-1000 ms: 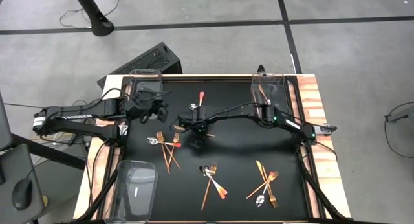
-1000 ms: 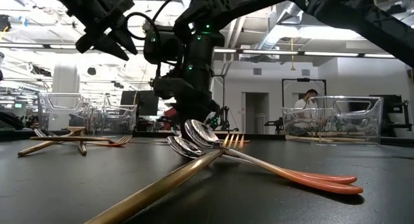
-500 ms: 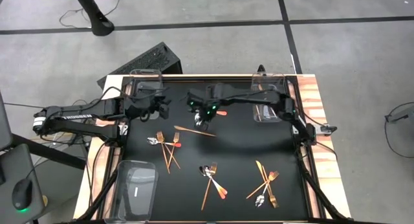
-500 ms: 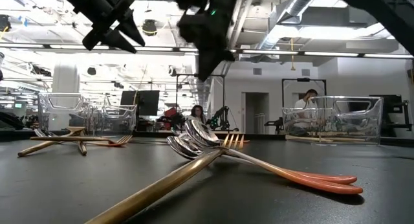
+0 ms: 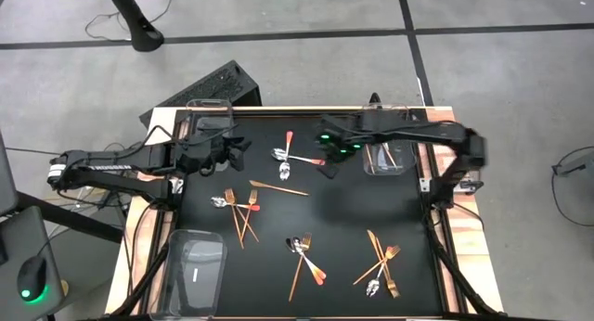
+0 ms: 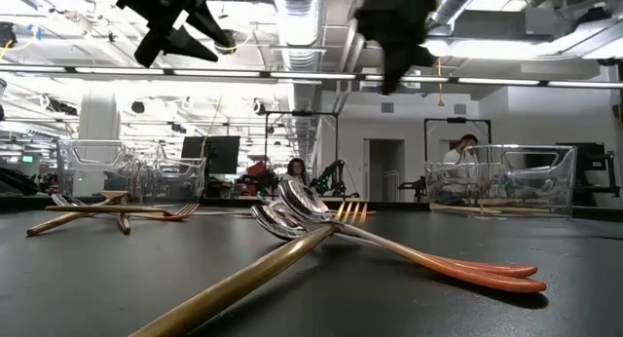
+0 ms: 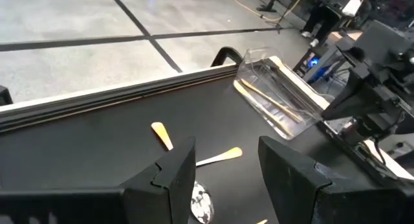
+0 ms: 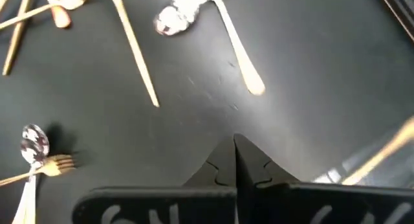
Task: Sort silverware by color (type)
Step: Put the gold table knife into the top right transparent bin
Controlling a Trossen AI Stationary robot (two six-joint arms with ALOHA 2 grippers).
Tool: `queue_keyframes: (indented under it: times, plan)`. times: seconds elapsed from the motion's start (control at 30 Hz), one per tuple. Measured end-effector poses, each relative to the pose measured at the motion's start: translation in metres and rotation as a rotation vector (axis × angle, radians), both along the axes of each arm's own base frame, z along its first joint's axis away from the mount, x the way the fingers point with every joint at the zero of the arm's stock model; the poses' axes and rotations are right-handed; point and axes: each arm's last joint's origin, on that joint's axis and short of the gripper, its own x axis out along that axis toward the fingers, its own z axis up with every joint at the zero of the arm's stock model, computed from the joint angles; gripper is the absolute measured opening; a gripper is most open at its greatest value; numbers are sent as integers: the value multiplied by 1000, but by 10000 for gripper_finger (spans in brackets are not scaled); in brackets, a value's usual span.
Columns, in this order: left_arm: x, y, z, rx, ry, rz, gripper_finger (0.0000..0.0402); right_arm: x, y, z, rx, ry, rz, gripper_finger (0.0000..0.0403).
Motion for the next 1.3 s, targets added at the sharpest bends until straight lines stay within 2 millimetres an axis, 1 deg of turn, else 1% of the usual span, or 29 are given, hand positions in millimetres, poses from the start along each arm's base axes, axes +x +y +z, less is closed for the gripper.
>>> queue_keyframes:
  times: [0.1,0.17,0.23,0.33,0.37,0.43,0.53,0.63,0.7,0.77,0.83,0.97,1.03,1.13,1.23,1.3]
  plan:
    - [4,-1,-4,-5,22,3,155,-33,6,-6,-1,-39,-14,7]
    - [9,-1,-7,-11,29,10,155,-52,7,-11,-1,-29,-36,19]
    - [17,0,-14,-29,47,20,155,-66,3,-17,-22,2,-101,37]
    - [33,1,-18,-40,4,5,155,-82,-6,-19,-68,23,-244,60]
    - [39,1,-19,-36,-15,-6,155,-85,-9,-17,-73,7,-277,67]
    - [50,1,-19,-22,-60,-33,155,-82,-14,-12,-67,-87,-303,78]
    - [59,2,-15,2,-132,-57,155,-69,-11,-7,-33,-223,-262,92]
    - [58,2,-10,33,-157,-66,155,-55,-2,-6,-29,-300,-195,104]
    - [52,1,-5,48,-150,-71,155,-42,6,-7,-29,-350,-154,110]
    - [45,1,1,63,-160,-74,155,-34,11,-11,-43,-361,-110,114]
    - [36,0,4,79,-132,-82,155,-20,16,-10,-71,-438,-49,117]
    - [27,0,6,138,-65,-81,155,6,23,-17,-136,-527,64,118]
    - [27,0,7,157,-60,-79,155,19,27,-21,-128,-581,67,118]
    - [27,0,5,149,-47,-95,155,37,32,-36,-65,-614,23,116]
    - [26,-1,1,136,-3,-114,155,54,38,-67,-2,-516,44,112]
    - [24,-1,-2,130,32,-119,155,67,42,-83,21,-457,38,111]
